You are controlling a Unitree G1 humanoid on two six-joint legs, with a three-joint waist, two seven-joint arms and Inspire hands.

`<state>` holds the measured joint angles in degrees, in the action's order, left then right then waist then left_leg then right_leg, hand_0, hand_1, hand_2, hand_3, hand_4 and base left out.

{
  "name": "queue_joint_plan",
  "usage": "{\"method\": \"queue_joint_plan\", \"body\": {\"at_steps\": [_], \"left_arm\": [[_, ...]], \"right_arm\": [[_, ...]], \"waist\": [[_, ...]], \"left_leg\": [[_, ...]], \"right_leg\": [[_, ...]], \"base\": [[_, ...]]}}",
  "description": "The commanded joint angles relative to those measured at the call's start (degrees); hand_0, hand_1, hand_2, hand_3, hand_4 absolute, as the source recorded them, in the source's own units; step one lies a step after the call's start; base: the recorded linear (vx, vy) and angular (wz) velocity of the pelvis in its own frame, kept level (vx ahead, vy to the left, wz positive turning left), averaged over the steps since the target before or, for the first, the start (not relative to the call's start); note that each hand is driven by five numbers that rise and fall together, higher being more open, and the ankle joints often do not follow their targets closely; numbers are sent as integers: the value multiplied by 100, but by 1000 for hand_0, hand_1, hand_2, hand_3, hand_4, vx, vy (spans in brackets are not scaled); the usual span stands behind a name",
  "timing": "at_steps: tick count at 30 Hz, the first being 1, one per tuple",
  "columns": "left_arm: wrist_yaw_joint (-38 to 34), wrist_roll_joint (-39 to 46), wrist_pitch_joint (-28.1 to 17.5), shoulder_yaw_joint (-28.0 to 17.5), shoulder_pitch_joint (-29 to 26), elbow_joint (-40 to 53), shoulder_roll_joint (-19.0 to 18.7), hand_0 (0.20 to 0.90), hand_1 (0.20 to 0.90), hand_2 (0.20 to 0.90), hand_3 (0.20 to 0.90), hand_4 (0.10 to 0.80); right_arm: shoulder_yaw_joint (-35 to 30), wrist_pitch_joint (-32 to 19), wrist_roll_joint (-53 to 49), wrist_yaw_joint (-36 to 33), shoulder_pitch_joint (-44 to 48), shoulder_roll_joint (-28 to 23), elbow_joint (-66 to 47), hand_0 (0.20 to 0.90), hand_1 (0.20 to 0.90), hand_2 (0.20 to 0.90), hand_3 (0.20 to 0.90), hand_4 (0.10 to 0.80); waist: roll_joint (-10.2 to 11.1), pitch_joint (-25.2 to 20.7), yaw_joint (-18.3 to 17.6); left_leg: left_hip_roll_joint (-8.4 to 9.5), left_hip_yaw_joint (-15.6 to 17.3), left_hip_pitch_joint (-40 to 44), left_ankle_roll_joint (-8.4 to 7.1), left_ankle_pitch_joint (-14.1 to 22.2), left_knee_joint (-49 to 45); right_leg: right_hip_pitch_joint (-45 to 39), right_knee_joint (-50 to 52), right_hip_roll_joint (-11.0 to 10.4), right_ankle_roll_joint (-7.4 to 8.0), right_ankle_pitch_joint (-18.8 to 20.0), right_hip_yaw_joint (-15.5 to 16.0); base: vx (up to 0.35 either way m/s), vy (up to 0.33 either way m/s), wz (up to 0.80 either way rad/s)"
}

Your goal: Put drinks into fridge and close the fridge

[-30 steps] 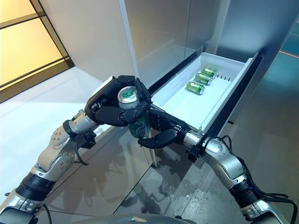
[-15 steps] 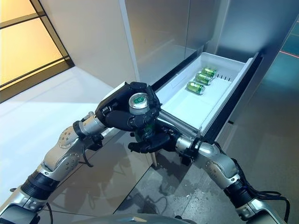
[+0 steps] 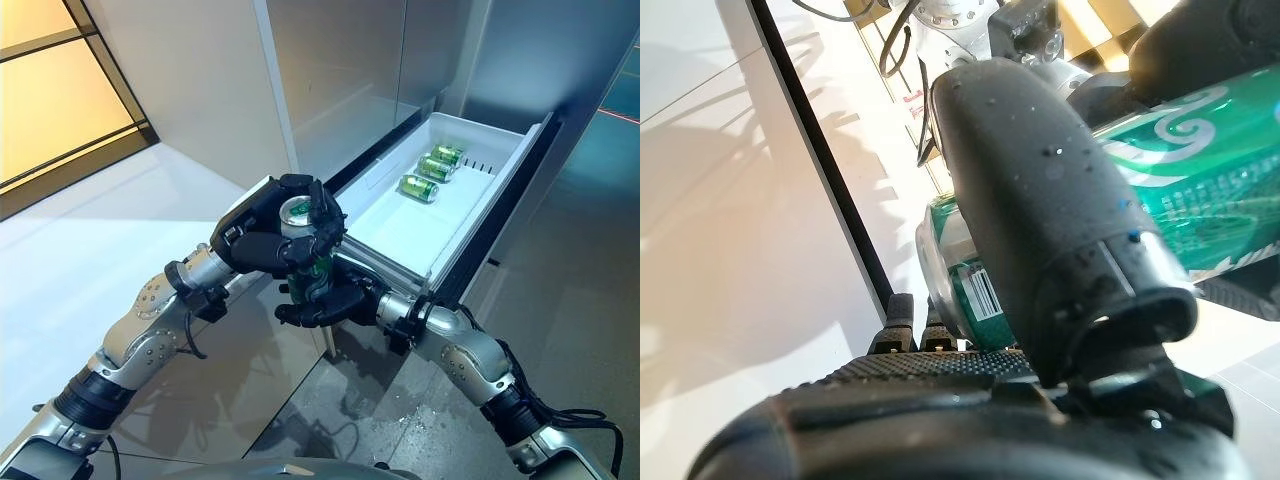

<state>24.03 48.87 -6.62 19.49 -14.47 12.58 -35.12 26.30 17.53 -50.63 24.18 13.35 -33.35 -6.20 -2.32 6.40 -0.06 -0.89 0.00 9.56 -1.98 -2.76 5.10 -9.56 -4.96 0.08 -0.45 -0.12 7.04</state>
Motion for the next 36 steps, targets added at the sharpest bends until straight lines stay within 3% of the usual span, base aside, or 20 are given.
{"method": "queue_joint_plan", "body": {"at_steps": [1, 6, 7, 8, 9, 10, 20, 32, 33, 34, 35, 36], "left_arm": [[92, 301, -309, 198, -687, 84, 525, 300, 300, 300, 200, 100], [219, 126, -191, 312, -656, -38, 527, 300, 300, 300, 200, 100], [281, 55, -197, 346, -645, -89, 538, 300, 300, 300, 200, 100], [285, 47, -195, 349, -644, -88, 540, 300, 300, 300, 200, 100], [351, -21, -250, 386, -633, -110, 522, 300, 300, 300, 200, 100], [396, -34, -280, 405, -626, -118, 514, 300, 300, 300, 200, 100], [687, -430, -591, 533, -670, -8, 391, 300, 300, 300, 200, 100], [745, -549, -588, 567, -713, -49, 235, 300, 300, 300, 200, 100], [672, -564, -618, 545, -711, -63, 221, 509, 509, 509, 444, 344], [589, -606, -645, 530, -700, -78, 206, 660, 660, 660, 620, 520], [556, -621, -721, 512, -694, -94, 198, 900, 900, 900, 900, 800], [503, -607, -814, 477, -683, -104, 183, 900, 900, 900, 900, 800]], "right_arm": [[39, -874, -514, 163, 1139, 727, -941, 900, 900, 900, 900, 800], [49, -829, -480, 8, 1259, 652, -899, 900, 900, 900, 900, 800], [56, -792, -575, -26, 1272, 645, -847, 787, 787, 787, 768, 668], [56, -784, -589, -33, 1272, 644, -845, 787, 787, 787, 768, 668], [48, -735, -691, -93, 1266, 634, -828, 394, 394, 394, 310, 210], [42, -701, -812, -160, 1273, 629, -808, 300, 300, 300, 200, 100], [17, -695, -851, -337, 1157, 640, -726, 300, 300, 300, 200, 100], [-105, -770, -800, -658, 1199, 516, -634, 300, 300, 300, 200, 100], [-133, -769, -801, -724, 1225, 495, -631, 300, 300, 300, 200, 100], [-145, -787, -784, -768, 1231, 477, -622, 300, 300, 300, 200, 100], [-171, -812, -737, -794, 1231, 461, -613, 300, 300, 300, 200, 100], [-209, -842, -696, -832, 1241, 431, -591, 300, 300, 300, 200, 100]], "waist": [[219, -303, -46], [223, -292, -36], [224, -287, -35], [224, -287, -35], [226, -282, -36], [228, -284, -35], [229, -267, -54], [228, -249, -71], [230, -247, -69], [231, -252, -66], [233, -256, -66], [236, -256, -63]], "left_leg": [[583, 152, -11, 575, 639, -269], [593, 136, -10, 585, 659, -302], [593, 135, -4, 587, 667, -309], [593, 135, -4, 587, 667, -310], [593, 131, 3, 589, 673, -314], [591, 131, 8, 591, 675, -314], [586, 120, 29, 599, 693, -341], [577, 130, 37, 600, 705, -370], [575, 129, 35, 598, 703, -372], [575, 126, 38, 599, 702, -369], [575, 123, 42, 601, 702, -363], [572, 121, 43, 597, 701, -360]], "right_leg": [[177, 500, 127, 225, -387, -314], [172, 528, 125, 217, -404, -295], [165, 536, 124, 213, -415, -285], [164, 536, 124, 213, -416, -284], [160, 544, 125, 213, -419, -279], [155, 545, 125, 210, -422, -273], [139, 575, 146, 185, -447, -267], [130, 618, 155, 172, -477, -245], [131, 622, 155, 171, -477, -242], [131, 623, 155, 171, -479, -239], [129, 621, 155, 171, -479, -235], [127, 621, 154, 170, -480, -231]], "base": [[0, 0, 0], [7, 0, 0], [0, 0, 0], [32, -1, 0], [0, 0, 0], [34, -2, 0], [10, 1, 0], [0, 0, 0], [0, 0, 0], [0, 0, 0], [0, 0, 0], [0, 0, 0]]}}
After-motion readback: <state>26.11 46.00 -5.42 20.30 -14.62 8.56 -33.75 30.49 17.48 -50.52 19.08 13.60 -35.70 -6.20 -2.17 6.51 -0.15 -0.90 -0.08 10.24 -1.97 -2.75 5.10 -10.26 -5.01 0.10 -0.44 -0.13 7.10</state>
